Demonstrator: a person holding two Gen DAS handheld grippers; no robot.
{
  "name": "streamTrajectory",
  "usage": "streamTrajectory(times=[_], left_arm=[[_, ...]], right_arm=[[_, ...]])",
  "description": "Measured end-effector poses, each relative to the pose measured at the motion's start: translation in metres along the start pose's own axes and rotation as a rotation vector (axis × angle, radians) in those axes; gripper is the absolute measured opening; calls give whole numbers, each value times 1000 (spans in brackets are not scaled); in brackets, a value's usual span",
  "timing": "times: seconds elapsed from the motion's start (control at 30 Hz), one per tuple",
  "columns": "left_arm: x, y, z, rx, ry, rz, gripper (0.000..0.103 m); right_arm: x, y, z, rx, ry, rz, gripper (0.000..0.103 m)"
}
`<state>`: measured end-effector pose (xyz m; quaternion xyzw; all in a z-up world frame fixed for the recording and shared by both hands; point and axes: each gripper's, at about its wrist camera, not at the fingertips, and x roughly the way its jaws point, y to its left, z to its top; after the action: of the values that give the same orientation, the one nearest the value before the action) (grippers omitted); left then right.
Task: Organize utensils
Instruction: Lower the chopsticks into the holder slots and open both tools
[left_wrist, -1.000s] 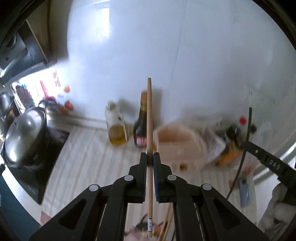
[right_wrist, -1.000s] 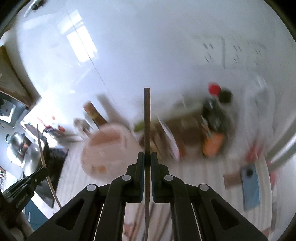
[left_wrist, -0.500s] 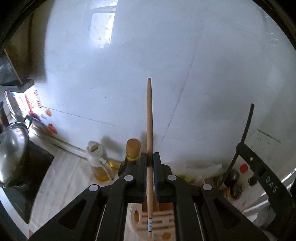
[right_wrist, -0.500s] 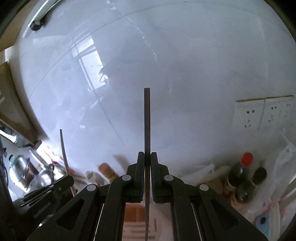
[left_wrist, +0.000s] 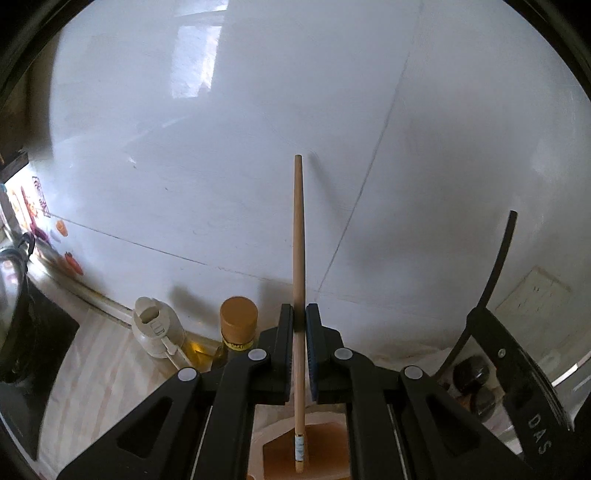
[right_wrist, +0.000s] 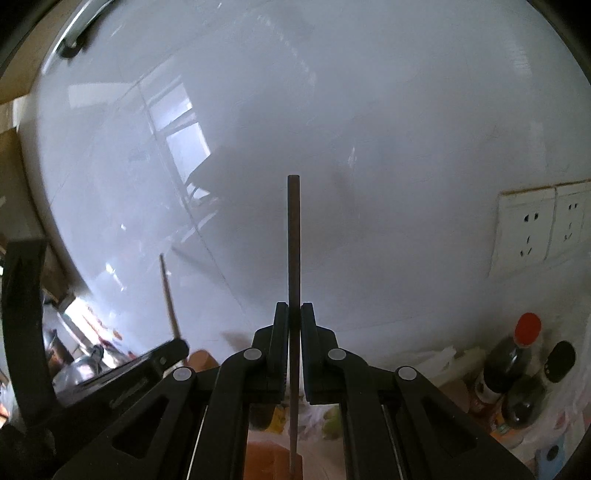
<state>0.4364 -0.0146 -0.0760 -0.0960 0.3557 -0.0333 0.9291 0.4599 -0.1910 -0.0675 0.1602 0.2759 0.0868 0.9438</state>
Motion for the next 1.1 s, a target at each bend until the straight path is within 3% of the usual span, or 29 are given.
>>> streamTrajectory(times=[0.53, 0.77, 0.83, 0.87, 0.9, 0.97, 1.1], left_arm=[[-22, -4, -37, 89, 99, -15, 4], [-32, 8, -38, 40, 115, -42, 6], [-41, 10, -34, 36, 95, -41, 12], [-47, 11, -31, 37, 83, -14, 30], [-52, 13, -28, 35, 75, 3, 62], [-66, 17, -24, 23, 33, 40, 90], [-85, 29, -25, 14, 0, 99, 95]], right_arm=[[-20, -11, -40, -44, 130, 78, 6], [-13, -4, -44, -81, 234, 118, 8], [-9, -2, -42, -79, 264, 121, 22], [-9, -3, -40, -71, 272, 122, 41], [-11, -4, -38, -54, 273, 126, 53], [-18, -7, -34, -24, 260, 129, 56], [-36, -12, -30, -10, 235, 88, 57]])
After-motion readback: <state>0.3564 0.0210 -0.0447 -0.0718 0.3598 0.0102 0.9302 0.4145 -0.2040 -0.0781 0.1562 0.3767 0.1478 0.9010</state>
